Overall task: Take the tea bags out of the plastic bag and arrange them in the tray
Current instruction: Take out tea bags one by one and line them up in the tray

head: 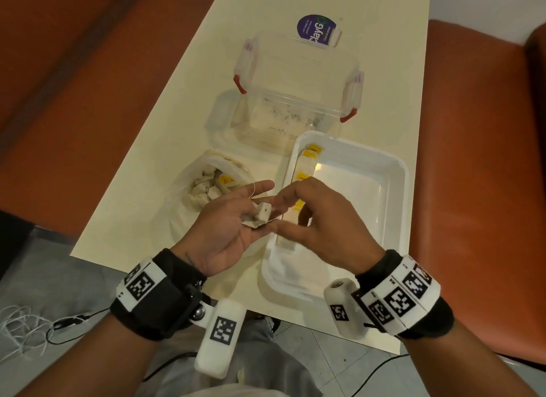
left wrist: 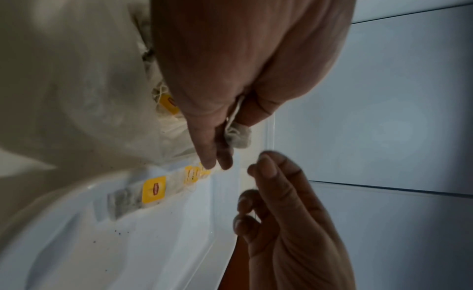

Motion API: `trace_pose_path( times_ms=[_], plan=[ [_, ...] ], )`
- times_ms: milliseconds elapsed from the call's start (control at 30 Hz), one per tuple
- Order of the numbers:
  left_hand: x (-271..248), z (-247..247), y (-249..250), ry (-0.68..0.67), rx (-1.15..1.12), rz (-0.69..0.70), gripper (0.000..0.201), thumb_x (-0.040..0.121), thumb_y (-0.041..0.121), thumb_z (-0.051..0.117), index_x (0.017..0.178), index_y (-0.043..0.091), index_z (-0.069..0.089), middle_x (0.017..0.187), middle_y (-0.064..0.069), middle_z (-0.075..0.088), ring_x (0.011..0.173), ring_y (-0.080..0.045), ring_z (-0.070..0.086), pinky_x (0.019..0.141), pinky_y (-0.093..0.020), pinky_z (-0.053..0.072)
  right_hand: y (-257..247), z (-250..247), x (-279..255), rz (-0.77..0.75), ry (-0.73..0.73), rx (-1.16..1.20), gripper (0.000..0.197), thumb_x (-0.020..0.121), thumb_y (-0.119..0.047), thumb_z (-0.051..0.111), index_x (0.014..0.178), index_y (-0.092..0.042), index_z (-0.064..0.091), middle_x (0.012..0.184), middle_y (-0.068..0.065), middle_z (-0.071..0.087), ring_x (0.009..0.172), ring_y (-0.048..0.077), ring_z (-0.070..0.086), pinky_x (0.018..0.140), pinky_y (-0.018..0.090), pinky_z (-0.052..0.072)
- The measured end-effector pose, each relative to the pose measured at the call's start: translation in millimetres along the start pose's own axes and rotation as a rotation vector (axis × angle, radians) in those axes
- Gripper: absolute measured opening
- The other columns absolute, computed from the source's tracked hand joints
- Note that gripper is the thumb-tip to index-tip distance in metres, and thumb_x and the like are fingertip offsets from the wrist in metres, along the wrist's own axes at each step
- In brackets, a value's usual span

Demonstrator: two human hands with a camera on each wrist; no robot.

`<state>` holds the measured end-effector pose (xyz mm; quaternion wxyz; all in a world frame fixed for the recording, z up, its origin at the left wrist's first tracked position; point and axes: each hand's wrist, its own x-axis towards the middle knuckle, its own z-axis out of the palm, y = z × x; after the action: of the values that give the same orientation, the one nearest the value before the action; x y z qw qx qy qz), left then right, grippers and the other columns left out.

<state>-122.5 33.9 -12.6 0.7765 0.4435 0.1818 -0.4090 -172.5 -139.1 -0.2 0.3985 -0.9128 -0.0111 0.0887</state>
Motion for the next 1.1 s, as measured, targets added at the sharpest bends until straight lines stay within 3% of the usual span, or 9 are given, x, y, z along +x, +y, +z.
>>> trace_pose_path(
  times_ms=[100, 200, 267, 400, 533, 667, 833, 933, 1100],
  plan=[
    [2.2, 7.2, -2.1, 0.020, -0.053, 0.019, 0.048, 0.095, -0.005, 0.032, 0.140, 0.004, 0.048, 0.097, -0.009, 0.073, 0.090, -0.023, 0.073, 0.098, -0.046, 0.050, -7.9, 9.9, 0.5, -0.062, -0.025, -0.163, 0.044, 0.080, -0.055, 0.074, 0.117, -0.034, 0.060, 0.108, -0.015, 0.050, 0.076, 0.002, 0.050, 0.065, 0.033, 0.053],
    [2.5, 14.7, -1.7, 0.029, -0.146, 0.007, 0.043, 0.101, 0.005, 0.039, 0.143, 0.008, 0.044, 0.116, -0.013, 0.060, 0.080, -0.024, 0.073, 0.069, -0.035, 0.054, -6.6, 8.2, 5.0, -0.057, 0.020, -0.246, 0.042, 0.079, -0.056, 0.072, 0.112, -0.033, 0.063, 0.107, -0.014, 0.055, 0.084, 0.006, 0.055, 0.063, 0.035, 0.053],
    [1.0, 17.5, -1.0, 0.037, -0.207, -0.014, 0.041, 0.101, 0.008, 0.039, 0.142, 0.011, 0.044, 0.116, -0.017, 0.060, 0.077, -0.025, 0.073, 0.060, -0.032, 0.051, -3.9, 4.7, 5.5, -0.071, 0.032, -0.274, 0.030, 0.082, -0.056, 0.069, 0.105, -0.036, 0.067, 0.101, -0.015, 0.060, 0.081, 0.003, 0.051, 0.062, 0.034, 0.052],
    [-3.5, 19.0, 2.0, -0.093, -0.228, -0.082, 0.034, 0.102, 0.025, 0.041, 0.134, 0.016, 0.043, 0.114, -0.019, 0.062, 0.099, -0.031, 0.064, 0.076, -0.035, 0.055, -0.2, 0.8, 3.1, -0.037, 0.071, -0.295, 0.019, 0.087, -0.055, 0.063, 0.098, -0.040, 0.068, 0.095, -0.019, 0.066, 0.076, -0.003, 0.049, 0.060, 0.028, 0.047],
    [-0.7, 18.1, 0.5, -0.133, -0.162, -0.091, 0.068, 0.096, 0.062, 0.037, 0.155, 0.032, 0.023, 0.144, -0.015, 0.051, 0.105, -0.026, 0.064, 0.079, -0.034, 0.054, 0.5, 3.1, 0.2, -0.066, 0.061, -0.362, 0.023, 0.086, -0.057, 0.061, 0.101, -0.040, 0.067, 0.095, -0.020, 0.067, 0.076, -0.001, 0.057, 0.058, 0.026, 0.047],
    [1.0, 15.9, -1.0, -0.170, -0.076, -0.084, 0.078, 0.091, 0.076, 0.029, 0.157, 0.037, 0.014, 0.136, -0.014, 0.061, 0.119, -0.023, 0.064, 0.110, -0.045, 0.040, 2.8, 1.8, 1.9, 0.024, 0.084, -0.266, 0.016, 0.089, -0.046, 0.055, 0.094, -0.037, 0.068, 0.082, -0.023, 0.067, 0.075, 0.002, 0.064, 0.064, 0.030, 0.052],
    [-4.7, 13.3, 2.1, -0.175, 0.160, -0.004, 0.048, 0.094, 0.046, 0.049, 0.133, 0.020, 0.060, 0.124, -0.009, 0.070, 0.113, -0.024, 0.067, 0.108, -0.050, 0.044, 4.4, -11.0, 2.6, 0.185, 0.070, 0.321, 0.012, 0.093, -0.016, 0.063, 0.090, -0.024, 0.071, 0.074, -0.008, 0.073, 0.071, 0.009, 0.071, 0.069, 0.027, 0.052],
    [-7.1, 14.3, -2.7, -0.110, 0.430, 0.132, 0.031, 0.093, 0.021, 0.064, 0.124, 0.016, 0.063, 0.113, -0.005, 0.075, 0.108, -0.019, 0.071, 0.090, -0.036, 0.053, 5.8, -15.0, 1.4, 0.195, 0.022, 0.373, 0.012, 0.096, -0.014, 0.061, 0.094, -0.023, 0.069, 0.073, -0.002, 0.074, 0.073, 0.013, 0.072, 0.069, 0.028, 0.052],
    [-1.5, 12.3, -12.3, 0.022, 0.579, 0.256, 0.019, 0.088, 0.014, 0.074, 0.103, 0.007, 0.064, 0.096, -0.007, 0.076, 0.094, -0.019, 0.074, 0.071, -0.028, 0.059, 6.1, -16.8, -1.0, 0.219, -0.001, 0.368, 0.007, 0.094, -0.022, 0.064, 0.096, -0.028, 0.067, 0.075, -0.005, 0.075, 0.074, 0.008, 0.070, 0.072, 0.029, 0.049]
  ],
)
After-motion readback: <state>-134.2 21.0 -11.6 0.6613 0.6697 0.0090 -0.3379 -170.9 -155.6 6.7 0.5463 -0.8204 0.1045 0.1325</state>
